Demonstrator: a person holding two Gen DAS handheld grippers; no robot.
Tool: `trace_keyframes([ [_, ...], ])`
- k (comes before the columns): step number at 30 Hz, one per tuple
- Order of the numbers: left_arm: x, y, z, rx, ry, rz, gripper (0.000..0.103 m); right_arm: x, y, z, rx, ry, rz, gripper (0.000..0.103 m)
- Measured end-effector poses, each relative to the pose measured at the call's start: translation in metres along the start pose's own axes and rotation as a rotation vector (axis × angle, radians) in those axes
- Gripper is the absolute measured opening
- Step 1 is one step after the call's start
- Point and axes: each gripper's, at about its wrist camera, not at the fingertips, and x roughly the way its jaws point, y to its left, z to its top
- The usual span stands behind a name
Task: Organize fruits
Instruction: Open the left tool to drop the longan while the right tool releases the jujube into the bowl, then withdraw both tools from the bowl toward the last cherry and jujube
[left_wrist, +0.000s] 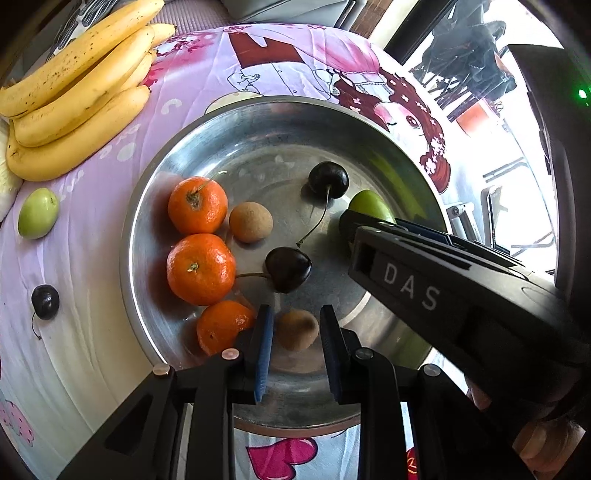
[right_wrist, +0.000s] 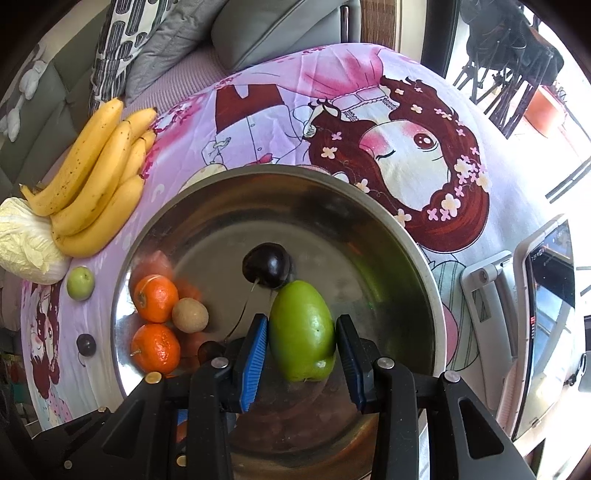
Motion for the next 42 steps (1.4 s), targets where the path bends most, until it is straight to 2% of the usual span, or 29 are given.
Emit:
trace_keyframes([
  [13,-0.017,-0.004,-0.005,-0.003,-0.03,-0.017,0.027,-0.01,-0.003,0.002,0.01,-0.028,0.006,0.041],
  [23,-0.035,0.01,-0.003,-0.048,-0.074,-0.026,0.027,-0.013,-0.003,0.002,0.002,-0.035,0.004,0.041],
  [27,-0.044,0.026,-0.001,-0.098,-0.108,0.005,0.027,-0.011,-0.002,0.003,0.001,-0.032,-0.001,0.041],
  [32,-0.054,0.054,0.001,-0.194,-0.16,0.082,0.027,-0.01,0.001,0.003,-0.012,-0.033,-0.004,0.041],
  [33,-0.054,0.061,0.002,-0.218,-0.162,0.091,0.028,-0.01,0.002,0.003,-0.016,-0.032,-0.005,0.042],
  [36,-0.054,0.077,0.001,-0.278,-0.167,0.124,0.041,-0.009,0.005,0.002,-0.029,-0.028,-0.002,0.045],
  [40,-0.052,0.09,0.002,-0.315,-0.168,0.172,0.046,-0.01,0.009,0.002,-0.044,-0.037,-0.01,0.06],
  [41,-0.052,0.092,0.002,-0.324,-0.169,0.177,0.05,-0.01,0.01,0.002,-0.046,-0.039,-0.012,0.061],
  [42,-0.051,0.094,0.001,-0.333,-0.169,0.185,0.059,-0.01,0.011,0.002,-0.048,-0.04,-0.012,0.062],
])
